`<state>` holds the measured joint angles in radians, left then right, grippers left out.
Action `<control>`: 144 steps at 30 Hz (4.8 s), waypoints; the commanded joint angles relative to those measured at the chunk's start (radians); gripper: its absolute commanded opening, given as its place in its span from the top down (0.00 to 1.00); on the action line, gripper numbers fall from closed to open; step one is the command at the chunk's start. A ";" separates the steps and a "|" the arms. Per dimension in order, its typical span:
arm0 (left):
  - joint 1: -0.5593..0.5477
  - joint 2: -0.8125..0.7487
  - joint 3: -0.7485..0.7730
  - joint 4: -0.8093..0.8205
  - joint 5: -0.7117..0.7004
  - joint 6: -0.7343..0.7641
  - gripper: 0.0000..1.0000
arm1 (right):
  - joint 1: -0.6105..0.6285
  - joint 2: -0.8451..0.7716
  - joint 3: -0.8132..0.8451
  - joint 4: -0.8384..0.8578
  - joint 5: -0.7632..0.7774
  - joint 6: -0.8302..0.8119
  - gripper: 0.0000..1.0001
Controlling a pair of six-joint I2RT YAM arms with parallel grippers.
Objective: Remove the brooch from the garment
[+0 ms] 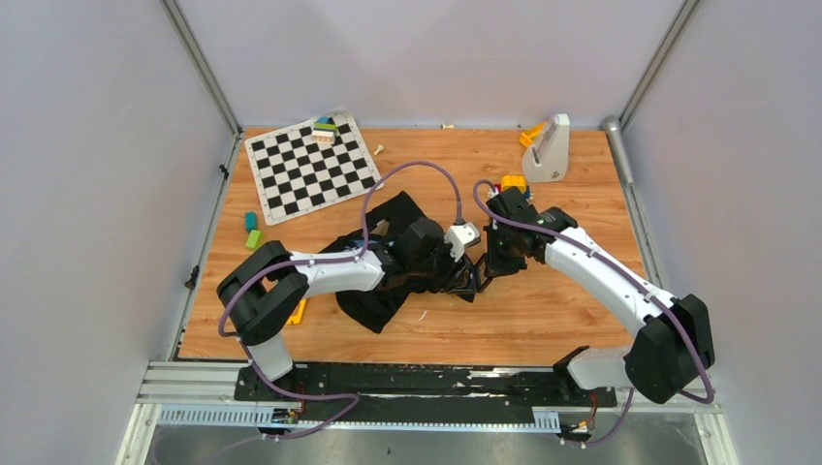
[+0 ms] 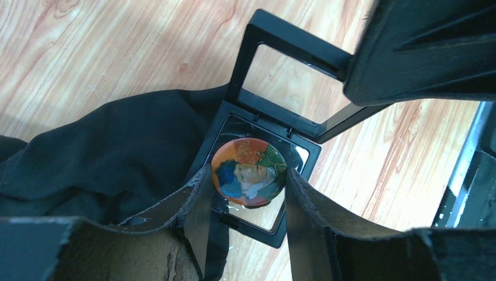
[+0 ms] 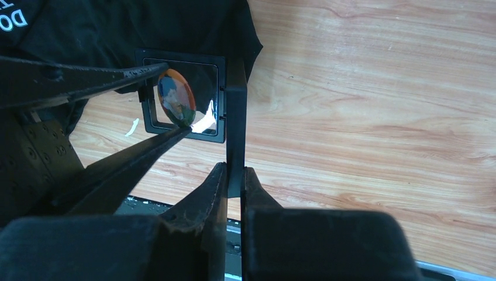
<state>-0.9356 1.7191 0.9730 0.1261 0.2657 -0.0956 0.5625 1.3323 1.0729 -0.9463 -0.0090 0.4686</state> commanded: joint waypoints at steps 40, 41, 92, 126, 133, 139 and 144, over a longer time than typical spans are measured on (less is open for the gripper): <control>0.032 0.135 0.039 0.104 -0.023 -0.333 0.83 | -0.028 0.120 -0.021 -0.015 0.232 0.044 0.89; 0.032 0.149 0.046 0.098 -0.022 -0.338 0.86 | -0.028 0.122 -0.023 -0.012 0.230 0.044 0.86; 0.050 0.266 0.175 -0.009 0.045 -0.329 0.98 | -0.311 -0.098 -0.214 0.248 -0.102 0.039 0.81; 0.053 0.336 0.236 -0.020 0.128 -0.346 1.00 | -0.273 0.021 -0.245 0.392 -0.221 0.090 0.98; 0.077 0.298 0.206 -0.008 0.132 -0.347 1.00 | -0.266 0.076 -0.232 0.417 -0.214 0.084 0.92; 0.105 0.206 0.152 -0.034 0.118 -0.330 1.00 | -0.202 0.043 -0.234 0.399 -0.165 0.078 0.67; 0.170 0.125 0.119 -0.093 0.086 -0.291 1.00 | -0.075 0.051 -0.219 0.370 -0.082 0.134 0.70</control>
<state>-0.8207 1.9419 1.1095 0.0719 0.3805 -0.4301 0.4122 1.4036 0.8310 -0.5716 -0.1604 0.5568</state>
